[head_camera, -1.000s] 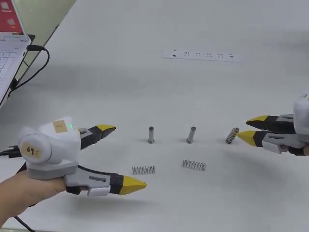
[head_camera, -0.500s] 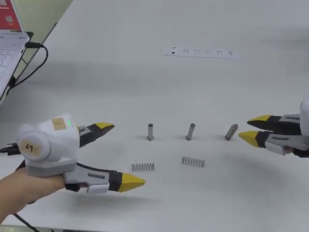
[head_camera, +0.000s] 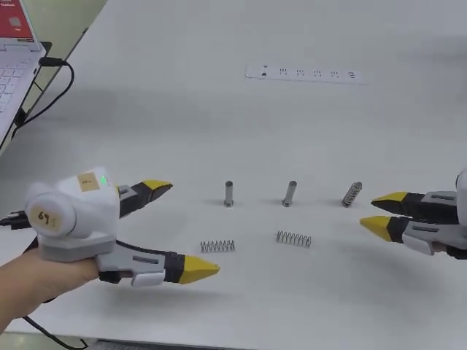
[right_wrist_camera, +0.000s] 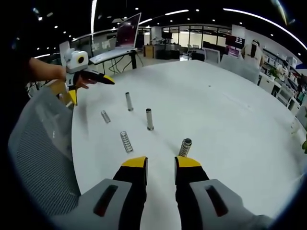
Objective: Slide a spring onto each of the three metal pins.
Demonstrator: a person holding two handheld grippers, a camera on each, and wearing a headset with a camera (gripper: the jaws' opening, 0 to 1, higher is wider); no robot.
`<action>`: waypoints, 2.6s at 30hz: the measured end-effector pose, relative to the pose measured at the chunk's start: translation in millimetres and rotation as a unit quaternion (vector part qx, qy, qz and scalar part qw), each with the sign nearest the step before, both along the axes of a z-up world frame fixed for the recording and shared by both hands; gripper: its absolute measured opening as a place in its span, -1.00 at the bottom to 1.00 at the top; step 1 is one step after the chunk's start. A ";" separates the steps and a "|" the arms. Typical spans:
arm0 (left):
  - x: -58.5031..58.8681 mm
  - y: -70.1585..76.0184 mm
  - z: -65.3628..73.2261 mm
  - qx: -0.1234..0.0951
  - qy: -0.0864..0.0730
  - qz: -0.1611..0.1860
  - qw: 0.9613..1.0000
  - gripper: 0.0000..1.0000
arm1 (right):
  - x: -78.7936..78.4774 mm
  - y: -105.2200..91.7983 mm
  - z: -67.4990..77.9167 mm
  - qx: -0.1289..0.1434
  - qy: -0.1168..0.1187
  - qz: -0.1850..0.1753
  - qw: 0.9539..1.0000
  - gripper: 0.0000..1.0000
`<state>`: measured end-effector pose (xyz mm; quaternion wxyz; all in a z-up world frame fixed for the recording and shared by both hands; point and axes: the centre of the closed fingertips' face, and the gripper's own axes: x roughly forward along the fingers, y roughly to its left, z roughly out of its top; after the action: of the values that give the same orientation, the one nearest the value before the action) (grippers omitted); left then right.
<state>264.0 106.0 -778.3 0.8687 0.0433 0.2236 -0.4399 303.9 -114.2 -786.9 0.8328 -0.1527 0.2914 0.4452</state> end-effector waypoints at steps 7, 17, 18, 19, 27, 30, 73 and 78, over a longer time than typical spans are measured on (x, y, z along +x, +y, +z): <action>-0.7 -1.1 0.6 -0.001 0.000 -0.001 1.000 0.86 | -3.9 13.9 -4.2 0.001 0.005 0.016 1.000 -0.60; -1.0 0.1 -1.4 -0.002 0.003 0.001 1.000 0.86 | -15.3 40.8 -9.2 -0.007 0.010 0.064 0.998 -0.60; -1.1 0.1 -1.5 -0.002 0.003 0.001 1.000 0.85 | -15.6 41.8 -9.3 -0.007 0.010 0.066 0.998 -0.60; -1.1 0.4 -2.2 -0.001 0.004 0.001 1.000 0.86 | -16.1 44.7 -10.3 -0.008 0.011 0.070 0.997 -0.60; -0.9 0.4 -1.9 -0.002 0.003 0.001 1.000 0.85 | -15.7 63.1 -10.3 -0.015 0.006 0.098 0.995 -0.60; -1.4 0.1 -2.5 0.000 0.004 0.000 1.000 0.85 | -17.2 68.4 -10.9 -0.022 0.001 0.108 0.994 -0.60; -3.5 6.4 -9.4 0.007 0.009 0.000 1.000 0.84 | -28.4 87.8 -60.8 -0.095 0.029 0.174 0.980 -0.72; -4.4 7.2 -8.8 0.005 0.010 0.002 1.000 0.84 | -28.3 86.8 -62.6 -0.106 0.026 0.180 0.978 -0.74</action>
<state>259.6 113.3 -787.1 0.8671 0.0433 0.2342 -0.4375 275.6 -27.4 -849.6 0.7103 -0.2785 0.3258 0.5583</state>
